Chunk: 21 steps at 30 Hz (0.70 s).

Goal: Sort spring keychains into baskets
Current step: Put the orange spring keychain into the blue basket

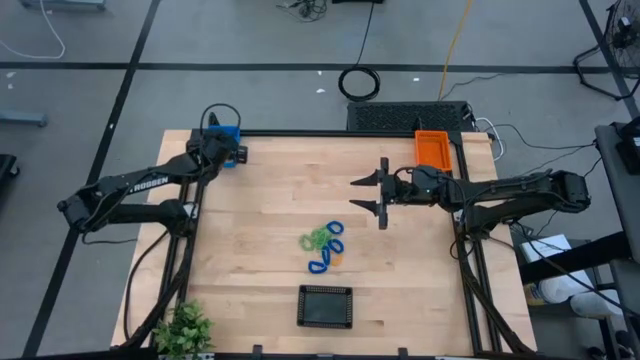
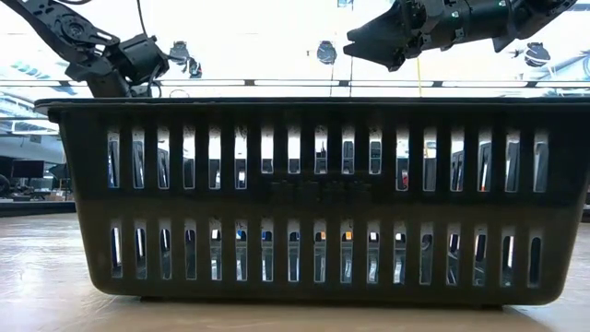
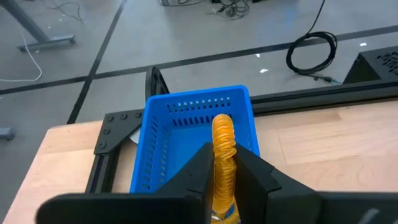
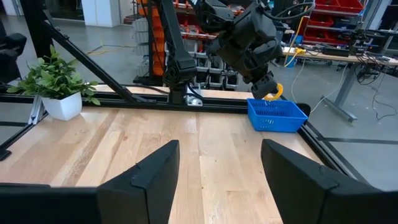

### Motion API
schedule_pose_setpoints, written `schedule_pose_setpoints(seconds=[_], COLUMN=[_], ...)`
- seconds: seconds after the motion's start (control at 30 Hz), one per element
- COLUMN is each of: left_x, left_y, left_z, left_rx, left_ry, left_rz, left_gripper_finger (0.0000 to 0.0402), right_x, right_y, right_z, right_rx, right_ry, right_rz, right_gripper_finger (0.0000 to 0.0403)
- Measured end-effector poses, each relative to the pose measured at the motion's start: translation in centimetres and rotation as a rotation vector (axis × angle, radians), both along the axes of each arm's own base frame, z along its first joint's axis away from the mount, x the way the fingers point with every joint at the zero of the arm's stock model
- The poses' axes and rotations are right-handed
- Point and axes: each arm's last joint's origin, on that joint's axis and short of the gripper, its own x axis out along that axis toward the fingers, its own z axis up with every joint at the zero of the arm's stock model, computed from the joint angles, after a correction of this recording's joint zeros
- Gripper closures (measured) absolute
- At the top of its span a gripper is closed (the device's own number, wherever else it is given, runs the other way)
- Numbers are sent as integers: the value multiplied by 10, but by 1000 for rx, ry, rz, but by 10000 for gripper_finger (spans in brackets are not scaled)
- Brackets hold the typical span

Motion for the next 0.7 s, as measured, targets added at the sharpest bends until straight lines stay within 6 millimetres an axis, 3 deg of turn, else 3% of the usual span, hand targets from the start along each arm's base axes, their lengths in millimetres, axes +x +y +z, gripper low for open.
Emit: schedule_pose_setpoints(seconds=[0.7], left_x=[-1], left_y=[0], left_z=[-1], left_rx=[-6], left_ry=[-2], left_rz=[10], left_gripper_finger=[335], right_x=[0], right_y=[0], right_z=[0], right_rx=[1], right_ry=[2], right_rz=[0], right_gripper_finger=[191])
